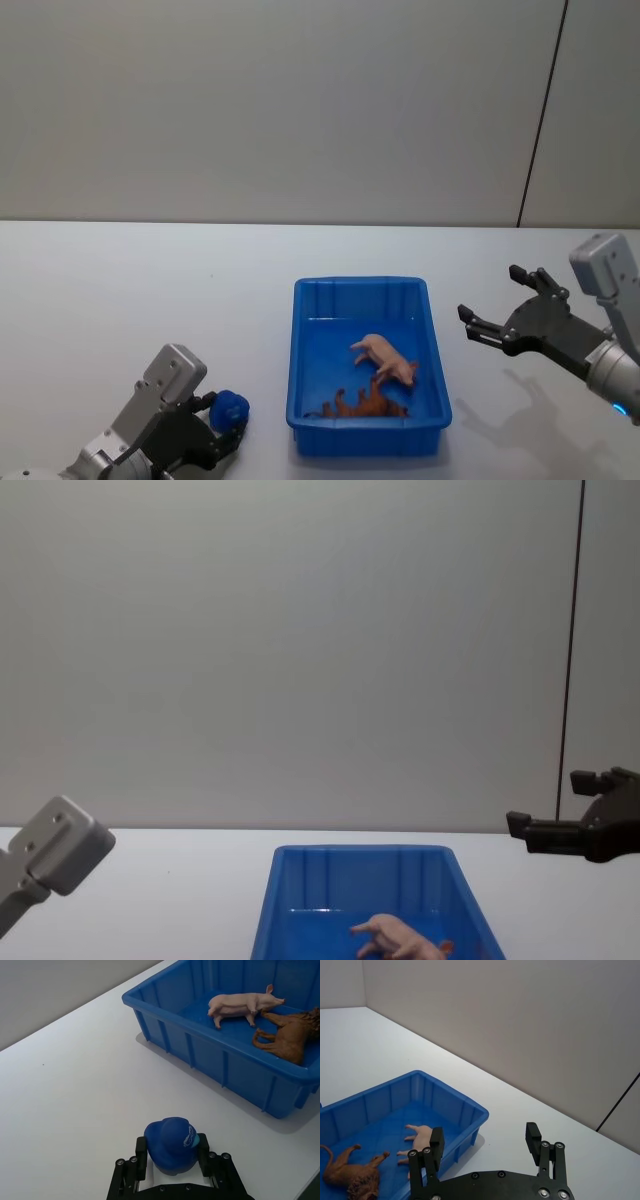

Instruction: Pick up the two dolls from the table and place them into the box.

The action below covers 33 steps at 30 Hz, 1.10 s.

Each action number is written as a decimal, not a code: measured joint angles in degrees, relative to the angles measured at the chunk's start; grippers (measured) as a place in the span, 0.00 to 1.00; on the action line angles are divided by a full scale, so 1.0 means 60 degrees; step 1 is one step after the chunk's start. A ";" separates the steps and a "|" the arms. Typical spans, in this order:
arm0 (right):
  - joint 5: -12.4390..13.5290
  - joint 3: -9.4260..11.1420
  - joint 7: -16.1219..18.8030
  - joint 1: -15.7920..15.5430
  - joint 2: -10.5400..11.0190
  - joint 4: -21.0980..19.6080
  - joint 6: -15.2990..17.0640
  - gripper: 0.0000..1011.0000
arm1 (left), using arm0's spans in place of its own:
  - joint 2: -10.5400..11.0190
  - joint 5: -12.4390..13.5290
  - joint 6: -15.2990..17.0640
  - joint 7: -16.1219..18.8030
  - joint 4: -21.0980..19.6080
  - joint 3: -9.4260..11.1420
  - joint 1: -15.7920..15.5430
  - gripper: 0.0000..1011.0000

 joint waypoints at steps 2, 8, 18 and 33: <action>0.0000 0.0000 0.0000 0.0000 0.0000 0.0000 0.0000 0.99 | 0.0000 0.0036 0.0015 -0.0029 0.0008 -0.0008 -0.0018 0.58; 0.0000 0.0000 0.0000 0.0000 0.0000 0.0000 0.0000 0.99 | 0.0067 0.0200 0.0120 -0.0059 -0.0095 -0.0083 -0.0040 0.54; -0.0001 0.0000 0.0000 0.0000 0.0000 0.0000 0.0000 0.99 | 0.0319 0.0382 0.0118 0.0167 -0.0796 -0.0333 -0.0029 0.47; -0.0001 -0.0001 0.0000 0.0000 0.0000 0.0000 0.0001 0.99 | 0.0049 0.0506 -0.0434 0.0090 -0.1398 -0.0408 -0.0530 0.37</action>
